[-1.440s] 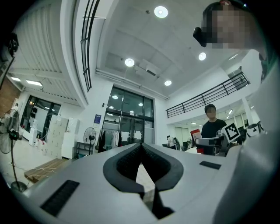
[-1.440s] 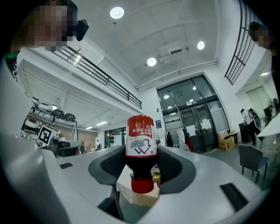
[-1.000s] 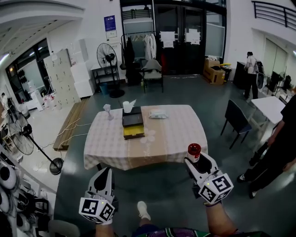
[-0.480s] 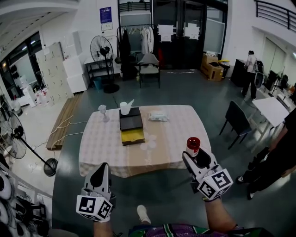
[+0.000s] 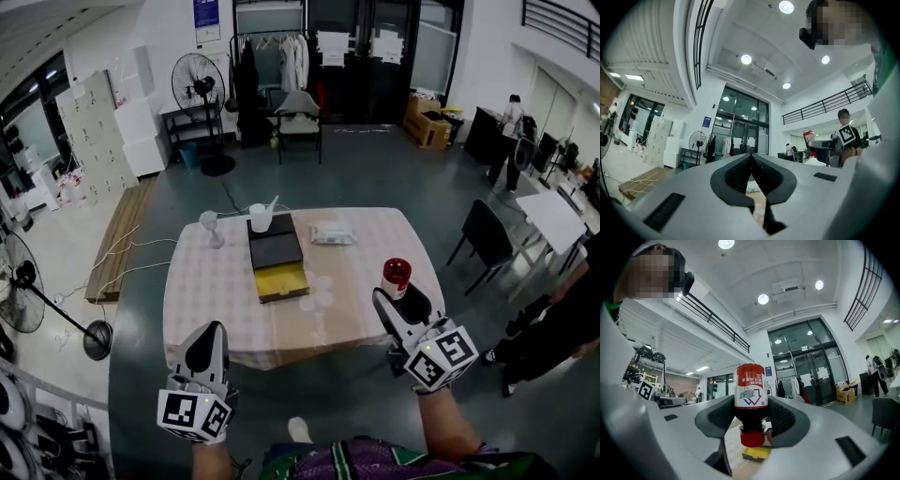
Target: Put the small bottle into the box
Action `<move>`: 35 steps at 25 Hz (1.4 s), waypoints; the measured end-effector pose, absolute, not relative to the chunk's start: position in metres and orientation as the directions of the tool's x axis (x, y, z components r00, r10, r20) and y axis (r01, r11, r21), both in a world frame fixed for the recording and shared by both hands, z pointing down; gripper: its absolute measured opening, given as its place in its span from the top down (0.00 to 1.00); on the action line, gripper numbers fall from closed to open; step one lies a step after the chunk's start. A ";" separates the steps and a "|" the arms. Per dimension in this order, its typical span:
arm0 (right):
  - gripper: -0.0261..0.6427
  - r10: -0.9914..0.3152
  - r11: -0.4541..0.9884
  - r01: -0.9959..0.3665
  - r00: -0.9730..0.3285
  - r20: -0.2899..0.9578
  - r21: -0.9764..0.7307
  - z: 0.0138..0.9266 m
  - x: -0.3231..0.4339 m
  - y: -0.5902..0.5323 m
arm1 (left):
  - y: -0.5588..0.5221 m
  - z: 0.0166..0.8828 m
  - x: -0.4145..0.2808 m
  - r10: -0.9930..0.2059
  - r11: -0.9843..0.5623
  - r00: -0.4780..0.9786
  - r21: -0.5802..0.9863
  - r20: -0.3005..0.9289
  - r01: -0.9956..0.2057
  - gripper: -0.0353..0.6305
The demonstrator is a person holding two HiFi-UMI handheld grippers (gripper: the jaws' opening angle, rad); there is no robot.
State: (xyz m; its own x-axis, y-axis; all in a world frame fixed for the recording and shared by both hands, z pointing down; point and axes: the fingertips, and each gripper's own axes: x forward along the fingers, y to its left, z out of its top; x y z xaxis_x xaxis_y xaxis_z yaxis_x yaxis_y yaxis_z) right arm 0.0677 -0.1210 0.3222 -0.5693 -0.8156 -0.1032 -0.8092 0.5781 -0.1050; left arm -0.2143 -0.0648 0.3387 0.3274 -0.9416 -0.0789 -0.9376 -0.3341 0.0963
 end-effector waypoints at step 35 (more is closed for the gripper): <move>0.62 -0.579 0.793 -0.580 -0.813 0.066 -0.186 0.400 -0.026 -0.378 | -0.276 0.360 -0.216 -0.980 -0.197 0.196 0.093 -0.016 -0.976 0.91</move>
